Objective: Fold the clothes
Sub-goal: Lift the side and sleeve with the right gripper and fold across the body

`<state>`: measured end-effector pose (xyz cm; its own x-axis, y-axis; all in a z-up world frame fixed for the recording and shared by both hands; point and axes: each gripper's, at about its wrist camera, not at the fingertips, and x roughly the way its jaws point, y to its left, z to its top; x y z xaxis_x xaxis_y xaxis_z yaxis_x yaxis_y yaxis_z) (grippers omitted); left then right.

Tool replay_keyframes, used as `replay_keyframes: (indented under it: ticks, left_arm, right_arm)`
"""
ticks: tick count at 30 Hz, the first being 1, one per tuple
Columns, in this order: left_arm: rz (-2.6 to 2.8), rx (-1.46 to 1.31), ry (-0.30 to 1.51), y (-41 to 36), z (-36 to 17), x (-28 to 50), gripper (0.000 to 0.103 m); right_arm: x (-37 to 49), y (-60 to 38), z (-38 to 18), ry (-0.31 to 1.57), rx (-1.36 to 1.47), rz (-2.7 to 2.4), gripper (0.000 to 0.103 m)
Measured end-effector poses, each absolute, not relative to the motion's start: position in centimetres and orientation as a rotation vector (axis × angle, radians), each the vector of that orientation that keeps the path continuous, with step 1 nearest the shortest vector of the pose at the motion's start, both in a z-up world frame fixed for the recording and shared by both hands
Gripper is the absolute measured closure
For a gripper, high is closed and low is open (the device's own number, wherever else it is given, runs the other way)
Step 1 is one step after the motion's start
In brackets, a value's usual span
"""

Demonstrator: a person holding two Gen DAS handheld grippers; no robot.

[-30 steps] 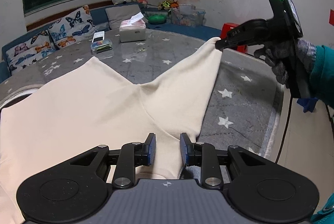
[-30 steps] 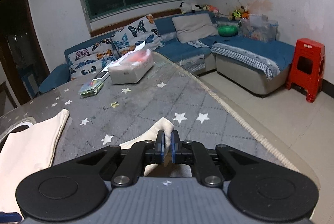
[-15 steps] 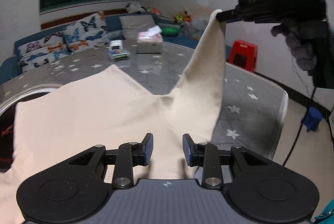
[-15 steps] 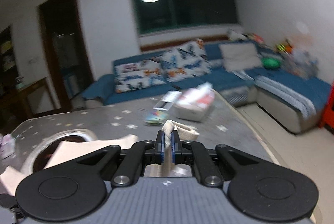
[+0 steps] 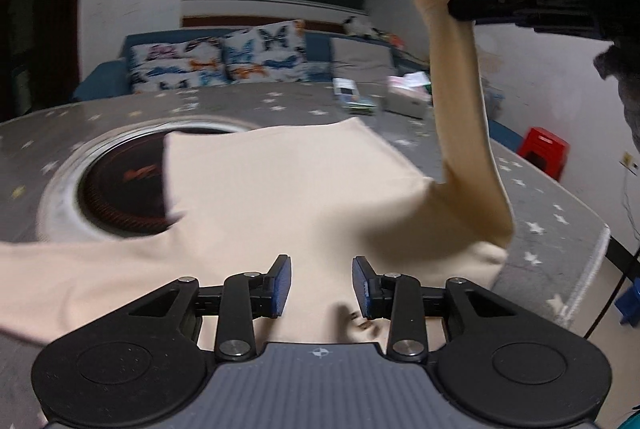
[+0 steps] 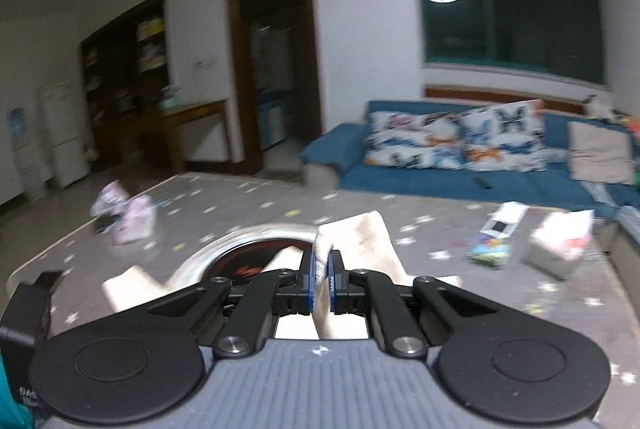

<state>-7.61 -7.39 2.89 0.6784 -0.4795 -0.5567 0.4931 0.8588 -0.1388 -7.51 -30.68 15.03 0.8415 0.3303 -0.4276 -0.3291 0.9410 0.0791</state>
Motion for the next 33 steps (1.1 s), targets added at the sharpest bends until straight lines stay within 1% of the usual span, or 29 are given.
replay_keyframes:
  ticks: [8, 13, 15, 20, 28, 33]
  left_arm:
    - [-0.490, -0.009, 0.635, -5.3, 2.4, -8.3, 0.064]
    - [-0.478, -0.009, 0.647, -5.2, 2.2, -8.2, 0.064]
    - [-0.475, -0.012, 0.645, -5.1, 2.3, -8.1, 0.064]
    - [-0.466, -0.024, 0.636, -4.8, 2.6, -7.8, 0.062]
    - [-0.458, -0.018, 0.634, -5.0, 3.0, -6.6, 0.063]
    - [-0.464, 0.001, 0.645, -5.9, 2.8, -5.5, 0.064]
  right_arm:
    - [-6.5, -26.2, 11.2, 0.574, -0.025, 0.467, 0.097]
    - [-6.0, -23.6, 8.9, 0.647, -0.042, 0.538, 0.091]
    - [-6.5, -24.5, 8.9, 0.650, -0.048, 0.534, 0.084]
    - [-8.0, -27.9, 8.7, 0.668, -0.061, 0.472, 0.084]
    - [-9.1, -35.3, 5.8, 0.771, -0.041, 0.284, 0.084]
    - [-8.1, -36.7, 5.6, 0.760, -0.068, 0.274, 0.084]
